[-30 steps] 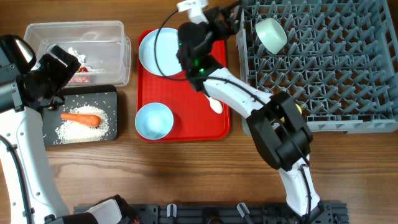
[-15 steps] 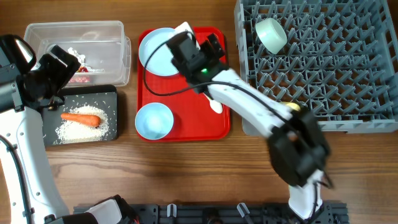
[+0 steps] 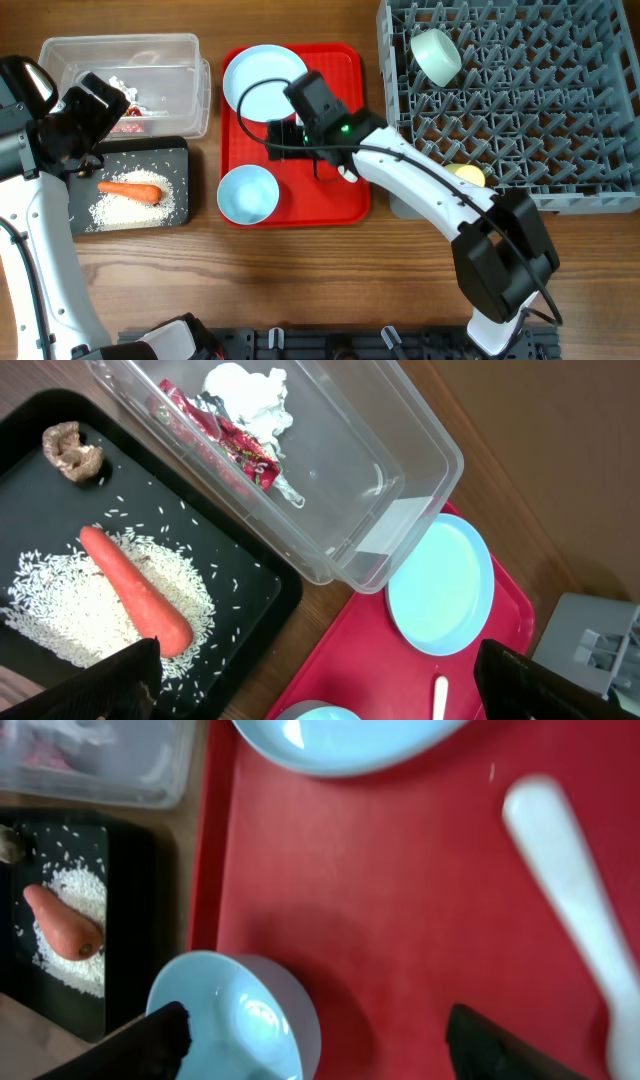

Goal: Sort waste into correct bins and load items into the dishwasher rack
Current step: 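Move the right gripper to the light-blue bowl and grasp its rim, then lift the light-blue bowl and carry it to the rack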

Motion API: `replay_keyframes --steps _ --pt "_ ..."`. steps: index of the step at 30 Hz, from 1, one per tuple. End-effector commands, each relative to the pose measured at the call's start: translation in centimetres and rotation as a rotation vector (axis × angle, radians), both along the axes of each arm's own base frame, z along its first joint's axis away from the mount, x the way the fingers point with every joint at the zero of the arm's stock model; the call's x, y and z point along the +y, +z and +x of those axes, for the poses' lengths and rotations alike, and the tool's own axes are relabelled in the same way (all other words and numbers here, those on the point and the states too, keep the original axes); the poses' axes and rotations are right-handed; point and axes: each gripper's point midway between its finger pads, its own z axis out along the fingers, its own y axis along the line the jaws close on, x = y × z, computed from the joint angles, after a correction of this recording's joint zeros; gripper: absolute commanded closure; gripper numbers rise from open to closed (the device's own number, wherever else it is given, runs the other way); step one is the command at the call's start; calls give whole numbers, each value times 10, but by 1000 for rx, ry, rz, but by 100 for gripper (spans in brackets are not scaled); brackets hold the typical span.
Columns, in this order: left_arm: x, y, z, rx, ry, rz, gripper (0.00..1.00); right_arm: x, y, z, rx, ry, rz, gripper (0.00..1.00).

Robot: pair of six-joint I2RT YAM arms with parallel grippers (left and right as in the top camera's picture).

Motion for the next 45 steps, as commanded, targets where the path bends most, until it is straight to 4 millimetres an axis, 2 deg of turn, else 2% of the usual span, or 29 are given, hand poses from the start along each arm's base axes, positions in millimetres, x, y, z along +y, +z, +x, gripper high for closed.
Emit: replay_keyframes --steps 1,8,12,14,17,20,21,23,25,30,33,35,38,39,40,42,45 --pt "3 -1 1 2 12 -2 0 7 -27 -26 169 -70 59 22" --pt "3 -1 1 2 12 -2 0 15 -48 -42 213 -65 90 41" --pt "3 -1 1 2 12 -2 0 22 -70 -47 285 -103 99 51" --pt "3 -1 1 2 12 -2 0 29 -76 -50 314 -75 129 53" --pt "3 -1 1 2 12 -2 0 32 -82 -52 333 -63 138 62" --pt "3 -1 1 2 12 -2 0 32 -82 -53 332 -61 137 76" --pt "3 -1 1 2 12 -2 0 31 -82 -53 335 -63 135 86" --pt "3 -1 1 2 12 -2 0 30 -81 -52 343 -62 141 93" --pt "3 -1 1 2 12 -2 0 30 -80 -52 356 -57 156 96" --pt "3 -1 1 2 12 -2 0 28 -71 -42 352 -28 211 96" --pt "3 -1 1 2 12 -2 0 20 -54 -24 266 30 236 96" --pt "3 -1 1 2 12 -2 0 6 -38 -7 180 47 212 96" --pt "3 -1 1 2 12 -2 0 -31 -13 24 40 -27 94 96" --pt "3 -1 1 2 12 -2 0 -53 6 40 -58 -58 22 96" --pt "3 -1 1 2 12 -2 0 -65 18 48 -118 -73 -22 96" --pt "3 -1 1 2 12 -2 0 -105 53 68 -269 -158 -144 96" --pt "3 -1 1 2 12 -2 0 -172 107 86 -453 -368 -306 96"
